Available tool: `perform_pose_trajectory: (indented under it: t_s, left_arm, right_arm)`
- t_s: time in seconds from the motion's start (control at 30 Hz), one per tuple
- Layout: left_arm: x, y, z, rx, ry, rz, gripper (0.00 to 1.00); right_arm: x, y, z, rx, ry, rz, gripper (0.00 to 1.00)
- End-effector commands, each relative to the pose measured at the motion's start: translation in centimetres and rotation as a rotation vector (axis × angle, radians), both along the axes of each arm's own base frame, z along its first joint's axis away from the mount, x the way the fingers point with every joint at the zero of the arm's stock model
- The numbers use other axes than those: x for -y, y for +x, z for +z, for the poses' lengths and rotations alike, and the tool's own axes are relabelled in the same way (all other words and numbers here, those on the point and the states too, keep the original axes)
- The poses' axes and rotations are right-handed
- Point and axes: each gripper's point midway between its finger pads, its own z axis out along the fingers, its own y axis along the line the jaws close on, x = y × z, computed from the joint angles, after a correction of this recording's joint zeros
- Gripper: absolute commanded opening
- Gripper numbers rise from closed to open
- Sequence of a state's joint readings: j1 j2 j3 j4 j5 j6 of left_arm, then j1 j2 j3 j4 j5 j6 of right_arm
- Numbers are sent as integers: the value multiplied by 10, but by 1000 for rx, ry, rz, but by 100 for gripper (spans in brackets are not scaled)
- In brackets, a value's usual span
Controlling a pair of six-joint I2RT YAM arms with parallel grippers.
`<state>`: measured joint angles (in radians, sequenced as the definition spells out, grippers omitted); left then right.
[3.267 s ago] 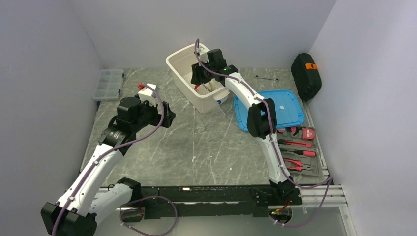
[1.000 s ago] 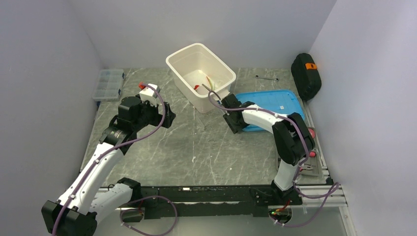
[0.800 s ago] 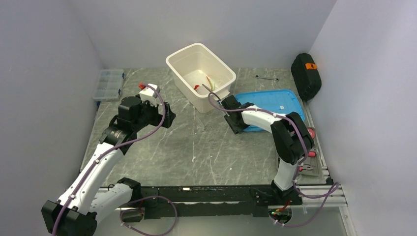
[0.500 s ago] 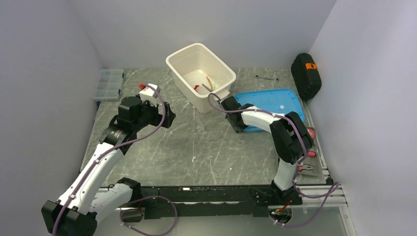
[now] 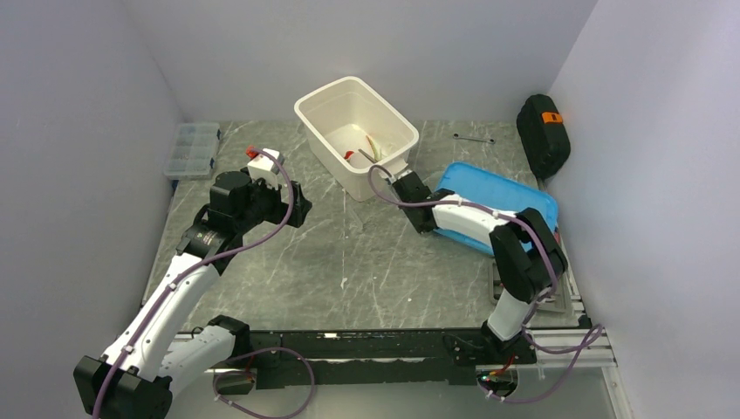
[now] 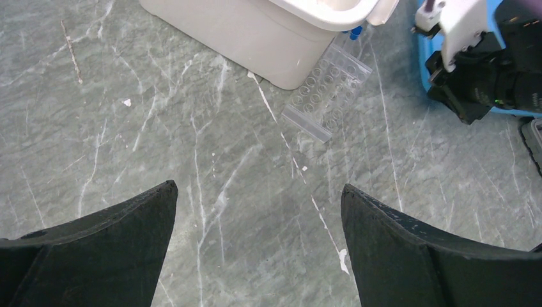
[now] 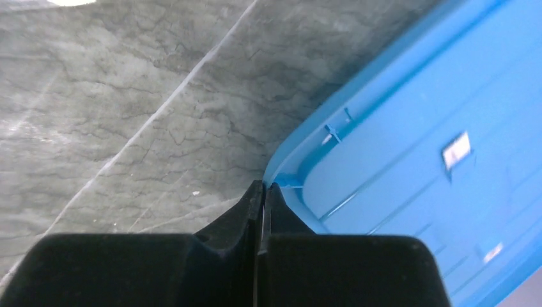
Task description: Organize the chemistry lab equipment
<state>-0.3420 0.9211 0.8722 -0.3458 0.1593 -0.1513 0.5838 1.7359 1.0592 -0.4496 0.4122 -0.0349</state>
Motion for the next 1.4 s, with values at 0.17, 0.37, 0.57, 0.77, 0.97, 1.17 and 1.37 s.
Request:
perform_pose_trajectory:
  t_s: [0.17,0.37,0.57,0.77,0.97,1.17,1.37]
  left_arm:
    - [0,2,13,39,-12,8,99]
    - [2,2,17,51,-20,-7,99]
    - [13,1,40,74,-95,-35,99]
    - [41,-6,75,85,-260,-140,99]
    - [61,-9,106,79,-383,-208,98]
    - [87,-5,118,22,-503,-295,90]
    - [101,5,103,-79,-543,-316,96]
  right_arm:
    - [10,19,86,281,89,-123,0]
    - [12,17,147,419,209,-166,0]
    - [-5,0,219,572,462,-67,0]
    - [-35,-22,256,613,647,98,0]
    - [-80,-47,266,612,752,297,0]
    - [-135,-82,273,594,897,492,0]
    - [-172,-108,275,576,963,619,0]
